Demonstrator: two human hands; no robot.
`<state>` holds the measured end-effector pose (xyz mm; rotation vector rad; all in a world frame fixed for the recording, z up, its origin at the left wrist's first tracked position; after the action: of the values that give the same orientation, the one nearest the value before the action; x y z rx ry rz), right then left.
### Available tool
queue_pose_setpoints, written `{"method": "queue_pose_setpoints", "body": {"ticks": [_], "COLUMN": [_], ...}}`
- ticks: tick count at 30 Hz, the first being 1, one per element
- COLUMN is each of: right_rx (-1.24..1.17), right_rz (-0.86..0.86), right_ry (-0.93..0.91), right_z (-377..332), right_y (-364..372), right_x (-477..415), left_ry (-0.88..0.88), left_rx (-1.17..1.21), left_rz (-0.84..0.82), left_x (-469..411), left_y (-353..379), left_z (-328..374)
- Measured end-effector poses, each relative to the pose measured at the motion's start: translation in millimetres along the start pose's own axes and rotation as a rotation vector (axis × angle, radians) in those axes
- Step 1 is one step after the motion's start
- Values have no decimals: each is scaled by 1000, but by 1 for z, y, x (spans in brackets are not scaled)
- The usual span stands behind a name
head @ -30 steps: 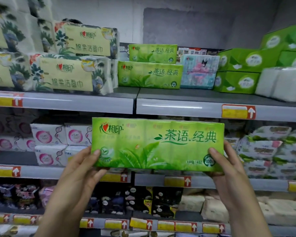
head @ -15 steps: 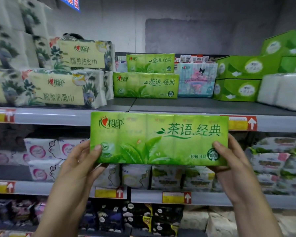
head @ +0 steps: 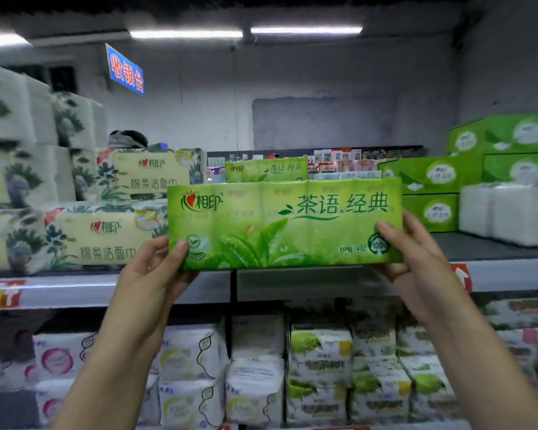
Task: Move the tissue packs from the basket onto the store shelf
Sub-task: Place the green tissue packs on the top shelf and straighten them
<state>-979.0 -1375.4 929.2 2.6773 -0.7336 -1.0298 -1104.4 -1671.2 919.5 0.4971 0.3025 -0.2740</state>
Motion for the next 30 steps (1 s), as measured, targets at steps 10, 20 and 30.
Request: {"method": "queue_pose_setpoints", "body": {"ticks": [10,20,30], "right_rx": [11,267,378], "right_rz": [-87,-42,-68], "right_ry": [1,-31,129], "right_z": [-6,-1,15], "right_y": [1,9,31], "right_x": [-76,-132,-175], "left_ry": [-23,209,11], "left_rx": [-224,-1070,-1382], "left_rz": [-23,-224,-221], "left_x": [-78,-154,-198], "left_y": [34,70,70], "left_z": [12,81,79]}}
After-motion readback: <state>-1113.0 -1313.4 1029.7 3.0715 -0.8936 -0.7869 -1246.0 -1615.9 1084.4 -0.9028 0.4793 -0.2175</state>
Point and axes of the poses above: each hand's wrist, its own x-axis away from the middle knuckle, its own y-axis out of the palm, z = x × y, the point moved 5 cm from there along -x, towards the middle knuckle, and after that the axes turned 8 degrees about -y, right-handed, at the moved point
